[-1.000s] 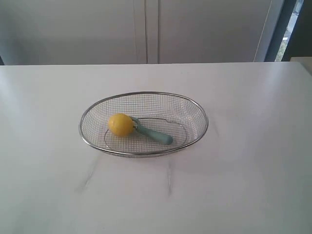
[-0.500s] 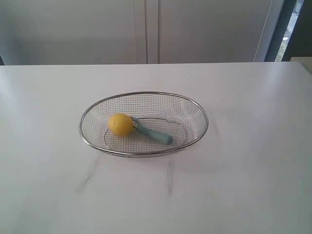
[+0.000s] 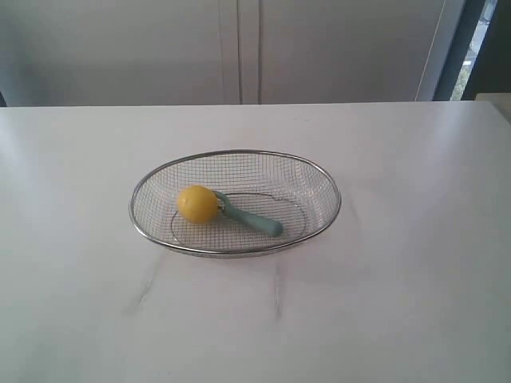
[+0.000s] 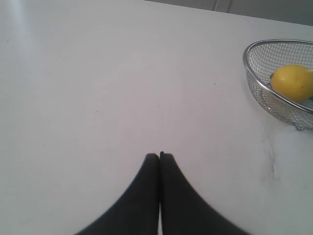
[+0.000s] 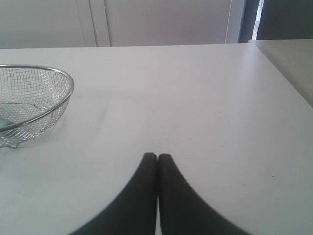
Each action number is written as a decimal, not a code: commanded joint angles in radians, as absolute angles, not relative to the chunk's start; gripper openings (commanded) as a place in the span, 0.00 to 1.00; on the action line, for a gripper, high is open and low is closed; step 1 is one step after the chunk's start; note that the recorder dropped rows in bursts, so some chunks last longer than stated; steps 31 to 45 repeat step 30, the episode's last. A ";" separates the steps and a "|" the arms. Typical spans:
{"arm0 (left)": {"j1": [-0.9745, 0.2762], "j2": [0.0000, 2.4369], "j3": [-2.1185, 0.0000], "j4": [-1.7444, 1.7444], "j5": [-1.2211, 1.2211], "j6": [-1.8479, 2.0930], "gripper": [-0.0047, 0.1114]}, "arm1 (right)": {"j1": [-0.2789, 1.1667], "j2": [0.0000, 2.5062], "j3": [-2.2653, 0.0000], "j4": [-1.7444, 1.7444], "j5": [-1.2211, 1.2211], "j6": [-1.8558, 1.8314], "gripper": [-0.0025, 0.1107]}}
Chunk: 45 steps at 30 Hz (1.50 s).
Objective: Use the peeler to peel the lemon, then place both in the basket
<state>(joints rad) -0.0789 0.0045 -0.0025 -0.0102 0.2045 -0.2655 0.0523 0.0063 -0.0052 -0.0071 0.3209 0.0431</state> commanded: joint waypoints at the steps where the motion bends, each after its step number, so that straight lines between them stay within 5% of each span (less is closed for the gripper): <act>1: -0.082 0.000 0.000 -0.017 0.202 -0.262 0.04 | 0.047 0.000 0.000 -0.016 0.313 0.038 0.02; 45: -0.082 0.000 0.000 -0.017 0.202 -0.262 0.04 | 0.047 0.000 0.000 -0.011 0.313 0.021 0.02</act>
